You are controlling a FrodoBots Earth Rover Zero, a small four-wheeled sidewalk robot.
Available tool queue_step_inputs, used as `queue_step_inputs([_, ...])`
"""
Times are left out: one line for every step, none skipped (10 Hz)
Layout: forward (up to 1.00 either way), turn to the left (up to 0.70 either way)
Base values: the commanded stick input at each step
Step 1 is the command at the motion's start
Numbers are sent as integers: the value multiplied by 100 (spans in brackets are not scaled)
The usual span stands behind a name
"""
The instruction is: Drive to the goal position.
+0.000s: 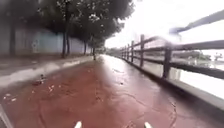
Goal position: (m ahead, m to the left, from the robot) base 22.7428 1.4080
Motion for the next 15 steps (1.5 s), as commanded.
queue_step_inputs([50,0])
queue_step_inputs([50,0])
queue_step_inputs([50,0])
queue_step_inputs([50,0])
queue_step_inputs([50,0])
queue_step_inputs([50,0])
queue_step_inputs([50,0])
queue_step_inputs([50,0])
queue_step_inputs([50,0])
queue_step_inputs([50,0])
queue_step_inputs([50,0])
queue_step_inputs([50,0])
queue_step_inputs([50,0])
queue_step_inputs([50,0])
queue_step_inputs([50,0])
